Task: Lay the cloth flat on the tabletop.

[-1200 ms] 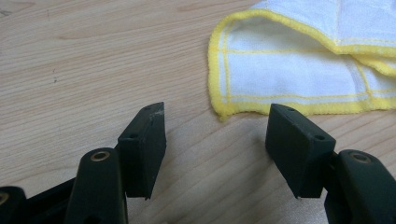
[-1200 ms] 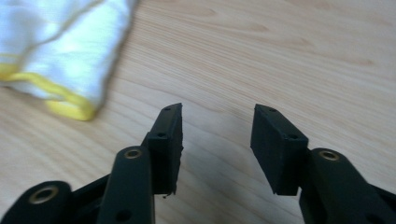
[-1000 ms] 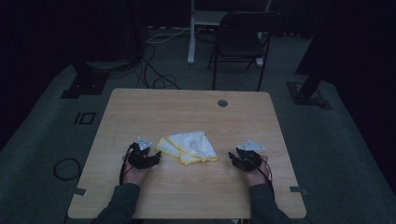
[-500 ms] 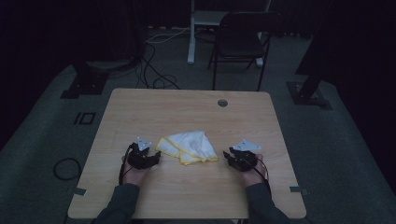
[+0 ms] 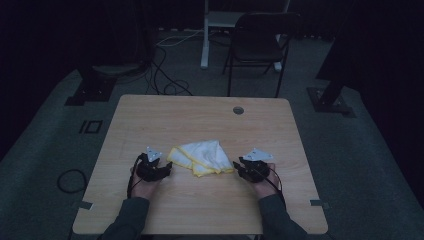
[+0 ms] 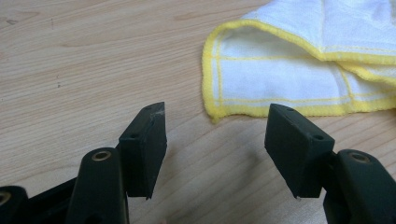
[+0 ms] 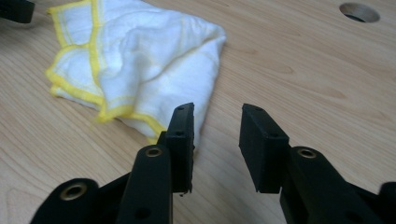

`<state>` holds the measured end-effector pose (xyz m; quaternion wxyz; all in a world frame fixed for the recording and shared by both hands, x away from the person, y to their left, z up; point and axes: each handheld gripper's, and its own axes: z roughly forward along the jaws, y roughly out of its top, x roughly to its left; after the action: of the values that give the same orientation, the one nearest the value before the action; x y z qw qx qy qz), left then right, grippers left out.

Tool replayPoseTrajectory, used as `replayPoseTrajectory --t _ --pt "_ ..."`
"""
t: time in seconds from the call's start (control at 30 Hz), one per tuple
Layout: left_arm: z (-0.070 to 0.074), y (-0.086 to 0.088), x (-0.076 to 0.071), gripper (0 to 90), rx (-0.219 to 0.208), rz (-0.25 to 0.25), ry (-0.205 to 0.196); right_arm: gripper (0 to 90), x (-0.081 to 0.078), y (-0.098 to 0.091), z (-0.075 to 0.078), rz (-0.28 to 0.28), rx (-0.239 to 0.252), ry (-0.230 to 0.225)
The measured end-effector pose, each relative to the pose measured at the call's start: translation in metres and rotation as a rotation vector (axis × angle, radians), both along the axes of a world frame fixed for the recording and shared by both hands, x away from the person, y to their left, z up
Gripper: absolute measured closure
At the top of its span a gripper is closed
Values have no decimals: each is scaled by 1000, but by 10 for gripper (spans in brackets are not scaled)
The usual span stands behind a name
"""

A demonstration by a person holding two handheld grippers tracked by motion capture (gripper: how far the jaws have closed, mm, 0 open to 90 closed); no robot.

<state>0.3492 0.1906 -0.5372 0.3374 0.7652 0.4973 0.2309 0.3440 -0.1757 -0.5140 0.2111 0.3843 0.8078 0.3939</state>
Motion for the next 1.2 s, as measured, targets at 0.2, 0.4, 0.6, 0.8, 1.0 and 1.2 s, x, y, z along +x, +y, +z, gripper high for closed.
replayPoseTrajectory --t 0.2,0.4,0.6,0.8,1.0,1.2 --pt "1 -1 -1 393 -8 -6 -5 673 1 12 2 29 -7 -3" --pt "2 -8 -3 398 -6 -36 -8 677 1 20 1 60 -11 -4" --pt "1 -19 -3 398 9 -73 -1 677 1 27 -1 84 -16 2" --pt "-1 -28 -2 432 12 -110 11 675 0 37 1 116 -29 -2" --pt "-2 -33 -1 441 9 -129 17 667 0 46 1 157 -39 4" --pt "-2 -38 0 463 -4 -146 21 665 1 56 -3 186 -69 11"
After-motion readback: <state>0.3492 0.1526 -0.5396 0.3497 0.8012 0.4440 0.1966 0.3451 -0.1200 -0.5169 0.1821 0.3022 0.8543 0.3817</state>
